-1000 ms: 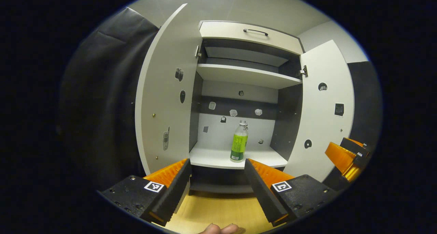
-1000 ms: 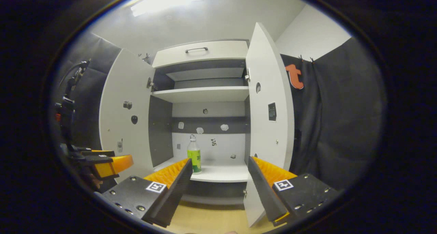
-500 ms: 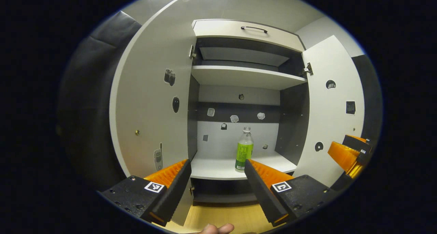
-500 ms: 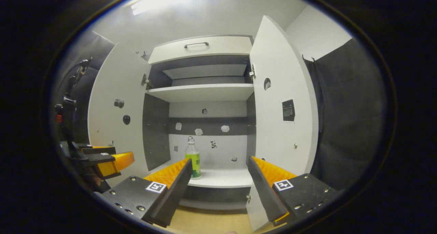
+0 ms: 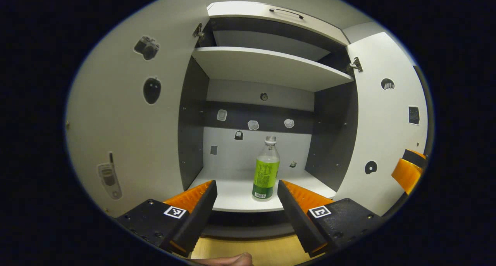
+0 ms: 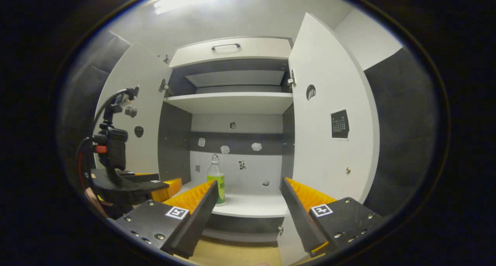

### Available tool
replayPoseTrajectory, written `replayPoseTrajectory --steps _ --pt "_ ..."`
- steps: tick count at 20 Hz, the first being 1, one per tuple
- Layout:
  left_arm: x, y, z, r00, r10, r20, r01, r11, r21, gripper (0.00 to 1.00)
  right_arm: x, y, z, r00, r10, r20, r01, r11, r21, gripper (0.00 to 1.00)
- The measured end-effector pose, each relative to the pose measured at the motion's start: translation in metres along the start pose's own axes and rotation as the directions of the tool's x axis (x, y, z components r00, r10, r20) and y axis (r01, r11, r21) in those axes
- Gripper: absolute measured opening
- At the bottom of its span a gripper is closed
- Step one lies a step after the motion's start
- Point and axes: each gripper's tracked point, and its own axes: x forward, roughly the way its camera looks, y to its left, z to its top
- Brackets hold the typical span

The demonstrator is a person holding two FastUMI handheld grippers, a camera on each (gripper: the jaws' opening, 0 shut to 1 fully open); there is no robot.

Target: Grasp the bottle in the cabinet with the left hand and place it on the coaster, then close the right door with the right hand and the left door with the left hand.

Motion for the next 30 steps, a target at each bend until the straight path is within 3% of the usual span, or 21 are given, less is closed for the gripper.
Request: replayPoseTrajectory --steps 11,21,23,27,30 --pt "0.12 -0.036 -0.012 0.991 -0.117 0.071 0.115 0.992 0.043 0.99 0.008 -0.019 -0.006 0.999 -0.04 -0.004 0.04 0.999 0.018 0.99" --pt "0.185 -0.04 -0.056 0.993 -0.116 -0.006 0.116 0.991 0.073 0.99 -0.021 -0.029 -0.002 0.996 -0.085 -0.001 0.085 0.996 -0.012 0.99" --pt "0.185 -0.031 -0.057 0.997 -0.078 -0.015 0.079 0.991 0.107 0.8 -0.029 -0.029 -0.005 0.996 -0.085 -0.008 0.085 0.996 -0.017 0.99" --pt "0.155 -0.037 -0.041 0.994 -0.105 0.009 0.105 0.993 0.047 0.8 -0.046 -0.033 -0.009 0.995 -0.093 -0.026 0.093 0.996 -0.013 0.99" --pt "0.124 -0.035 -0.03 0.994 -0.108 0.021 0.106 0.992 0.071 0.8 -0.058 -0.035 -0.008 0.996 -0.089 -0.025 0.089 0.996 0.026 0.99"
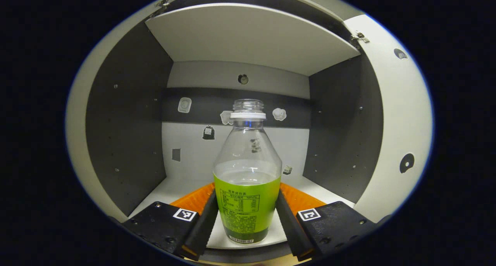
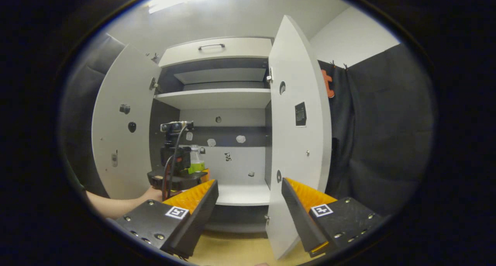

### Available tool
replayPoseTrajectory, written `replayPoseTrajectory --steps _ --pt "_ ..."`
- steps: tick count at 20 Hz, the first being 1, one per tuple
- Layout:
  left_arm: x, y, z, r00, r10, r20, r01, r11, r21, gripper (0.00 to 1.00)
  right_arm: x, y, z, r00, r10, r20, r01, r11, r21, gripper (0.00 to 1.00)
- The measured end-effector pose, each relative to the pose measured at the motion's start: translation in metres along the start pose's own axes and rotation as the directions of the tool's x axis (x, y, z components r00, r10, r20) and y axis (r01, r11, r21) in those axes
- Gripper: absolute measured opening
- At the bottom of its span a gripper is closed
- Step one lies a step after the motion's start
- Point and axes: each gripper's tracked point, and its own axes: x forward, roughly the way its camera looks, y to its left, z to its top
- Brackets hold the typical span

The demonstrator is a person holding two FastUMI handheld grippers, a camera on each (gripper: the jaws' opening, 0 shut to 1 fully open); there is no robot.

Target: Grasp the bottle in the cabinet with the left hand and place it on the coaster, then close the right door with the right hand and the left door with the left hand.

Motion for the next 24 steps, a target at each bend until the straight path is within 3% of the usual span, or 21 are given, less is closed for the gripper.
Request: replayPoseTrajectory --steps 2,4,6,15,24 --pt "-0.024 0.006 0.009 0.999 0.024 0.026 -0.024 1.0 0.002 0.8 -0.008 -0.003 0.004 1.0 0.005 0.007 -0.005 1.0 0.025 1.0" --pt "-0.05 -0.004 0.012 0.999 -0.011 0.032 0.013 0.998 -0.064 0.8 -0.018 -0.005 0.008 1.0 0.016 0.019 -0.016 1.0 0.026 0.99" --pt "-0.076 -0.001 0.017 0.999 -0.002 0.038 0.006 0.993 -0.117 0.8 -0.027 -0.006 0.009 0.999 0.031 0.033 -0.031 0.999 0.01 0.99" --pt "-0.199 -0.007 0.035 0.997 0.03 0.068 -0.024 0.996 -0.085 0.8 -0.082 0.004 -0.001 0.989 0.144 0.044 -0.146 0.989 0.032 0.99" --pt "-0.277 -0.036 -0.025 1.0 0.0 0.021 0.003 0.992 -0.125 0.8 -0.109 0.001 -0.024 0.98 0.198 0.01 -0.199 0.979 0.054 0.99"
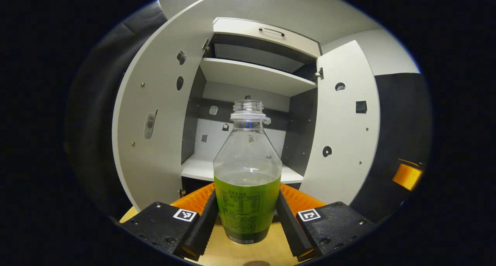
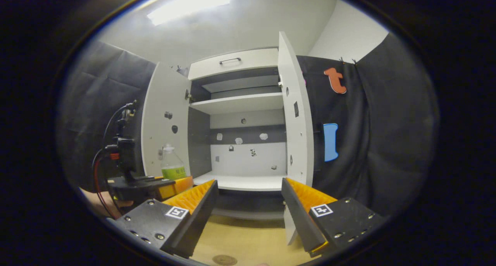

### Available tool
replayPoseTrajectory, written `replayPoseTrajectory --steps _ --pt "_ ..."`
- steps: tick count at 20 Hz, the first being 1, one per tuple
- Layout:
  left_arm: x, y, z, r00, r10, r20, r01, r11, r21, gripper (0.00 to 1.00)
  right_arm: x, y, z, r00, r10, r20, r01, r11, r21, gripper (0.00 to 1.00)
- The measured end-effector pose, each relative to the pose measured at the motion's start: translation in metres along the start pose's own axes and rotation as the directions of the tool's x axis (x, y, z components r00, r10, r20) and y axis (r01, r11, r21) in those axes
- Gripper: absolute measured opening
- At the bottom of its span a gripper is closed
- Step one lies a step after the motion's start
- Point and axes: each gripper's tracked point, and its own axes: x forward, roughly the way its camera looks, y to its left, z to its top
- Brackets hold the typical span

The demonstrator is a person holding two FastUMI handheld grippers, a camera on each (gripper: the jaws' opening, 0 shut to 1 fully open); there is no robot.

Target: Grasp the bottle in the cabinet with the left hand and place it on the coaster, then close the right door with the right hand and the left door with the left hand.

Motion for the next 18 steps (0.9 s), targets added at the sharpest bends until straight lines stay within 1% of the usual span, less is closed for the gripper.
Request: replayPoseTrajectory --steps 2,3,4,6,8,10,12,14,16,17,18 --pt "-0.011 -0.016 -0.019 0.999 -0.051 -0.011 0.051 0.999 -0.013 0.8 0.005 -0.001 -0.004 1.0 -0.01 -0.023 0.011 1.0 0.024 0.99" --pt "-0.015 -0.021 -0.025 0.997 -0.071 0.001 0.071 0.997 -0.012 0.8 0.007 -0.004 -0.006 0.999 -0.023 -0.035 0.024 0.999 0.03 0.96" --pt "-0.02 -0.027 -0.03 0.996 -0.093 0.013 0.093 0.996 -0.006 0.8 0.011 -0.006 -0.007 0.999 -0.031 -0.042 0.032 0.999 0.029 0.99" --pt "-0.026 -0.042 -0.043 0.989 -0.145 0.036 0.146 0.989 -0.002 0.8 0.017 -0.01 -0.006 0.998 -0.041 -0.043 0.042 0.999 0.019 0.99" --pt "-0.031 -0.059 -0.07 0.979 -0.203 0.006 0.203 0.979 0.015 0.8 0.02 -0.016 -0.005 0.997 -0.06 -0.043 0.061 0.998 0.004 0.99" --pt "-0.034 -0.068 -0.102 0.969 -0.244 -0.046 0.246 0.969 0.032 0.8 0.022 -0.023 -0.004 0.996 -0.08 -0.045 0.08 0.997 -0.007 0.99" --pt "-0.036 -0.074 -0.135 0.955 -0.283 -0.088 0.287 0.957 0.042 0.8 0.023 -0.027 -0.002 0.995 -0.095 -0.044 0.094 0.995 -0.019 0.99" --pt "-0.036 -0.074 -0.169 0.942 -0.307 -0.135 0.316 0.948 0.047 0.8 0.022 -0.027 -0.002 0.995 -0.092 -0.043 0.092 0.996 -0.017 0.99" --pt "-0.039 -0.073 -0.208 0.922 -0.336 -0.194 0.351 0.935 0.051 0.8 0.019 -0.029 -0.001 0.995 -0.092 -0.041 0.092 0.996 0.0 0.99" --pt "-0.041 -0.074 -0.224 0.91 -0.356 -0.214 0.375 0.925 0.057 0.81 0.018 -0.03 0.0 0.995 -0.096 -0.041 0.096 0.995 0.012 0.96" --pt "-0.042 -0.074 -0.236 0.899 -0.374 -0.226 0.397 0.916 0.065 0.81 0.018 -0.031 0.001 0.994 -0.098 -0.04 0.099 0.995 0.022 0.99"
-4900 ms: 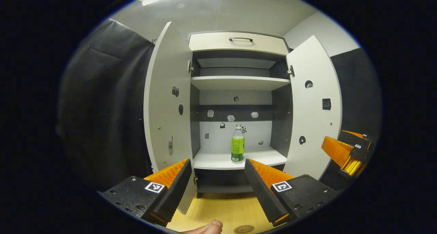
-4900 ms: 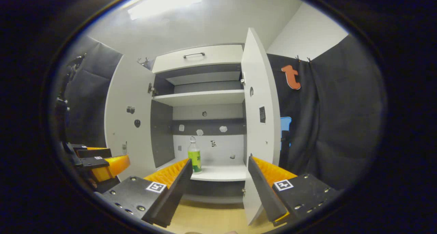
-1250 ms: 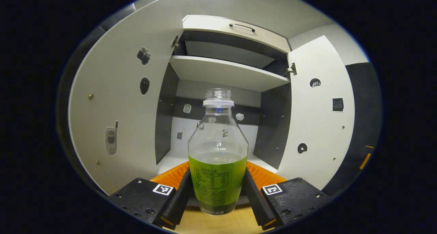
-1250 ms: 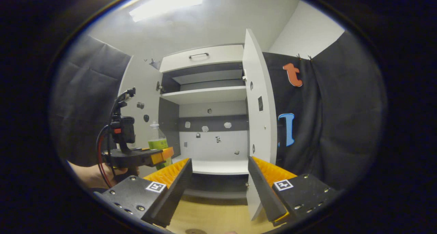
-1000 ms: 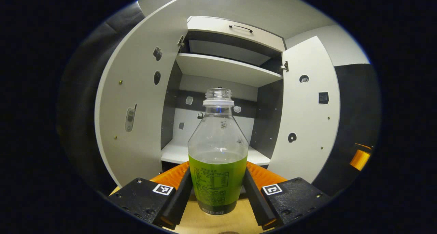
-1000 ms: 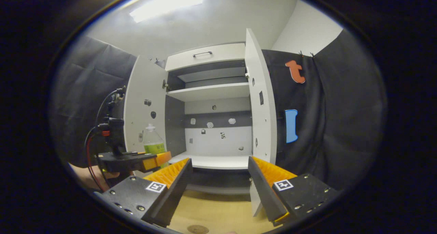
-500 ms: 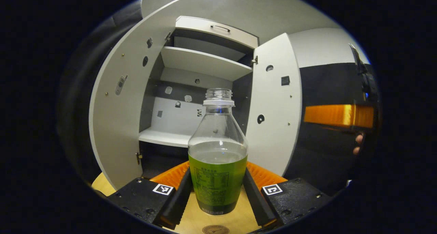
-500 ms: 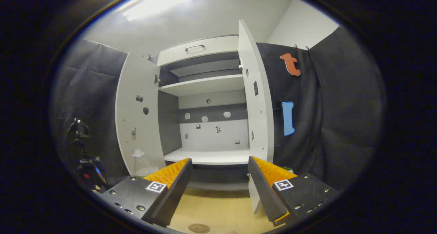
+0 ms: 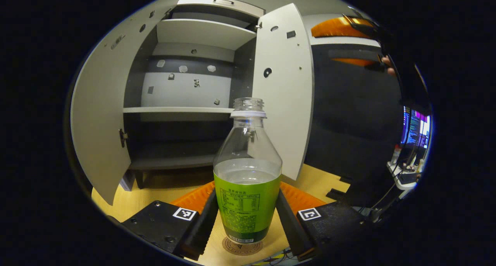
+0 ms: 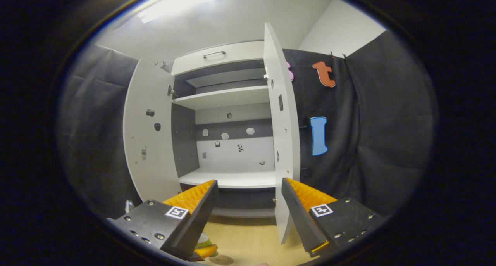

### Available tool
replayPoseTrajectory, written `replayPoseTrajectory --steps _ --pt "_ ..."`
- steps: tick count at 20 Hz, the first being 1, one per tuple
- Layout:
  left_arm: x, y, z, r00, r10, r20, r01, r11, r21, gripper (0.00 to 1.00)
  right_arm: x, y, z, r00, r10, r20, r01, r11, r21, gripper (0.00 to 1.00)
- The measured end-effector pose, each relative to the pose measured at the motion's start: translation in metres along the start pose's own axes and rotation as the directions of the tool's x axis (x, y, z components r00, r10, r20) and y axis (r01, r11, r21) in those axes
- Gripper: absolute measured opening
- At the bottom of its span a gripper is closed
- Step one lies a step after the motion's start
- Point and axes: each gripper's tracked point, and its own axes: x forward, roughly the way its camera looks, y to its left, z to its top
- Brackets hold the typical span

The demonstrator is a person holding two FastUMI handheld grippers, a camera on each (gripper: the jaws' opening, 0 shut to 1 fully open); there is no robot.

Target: Grasp the bottle in the cabinet with the left hand and place it on the coaster, then close the right door with the right hand and the left door with the left hand.

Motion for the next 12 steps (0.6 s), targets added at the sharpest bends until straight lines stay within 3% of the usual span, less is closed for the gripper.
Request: replayPoseTrajectory --steps 4,12 --pt "-0.003 0.005 -0.031 0.999 -0.05 0.002 0.05 0.998 0.04 0.81 0.001 0.012 -0.002 0.999 0.044 -0.002 -0.044 0.999 0.011 1.0" --pt "0.003 0.002 -0.062 0.985 -0.169 -0.035 0.169 0.986 0.007 0.82 0.015 0.036 -0.04 0.996 0.051 -0.074 -0.049 0.999 0.021 1.0"
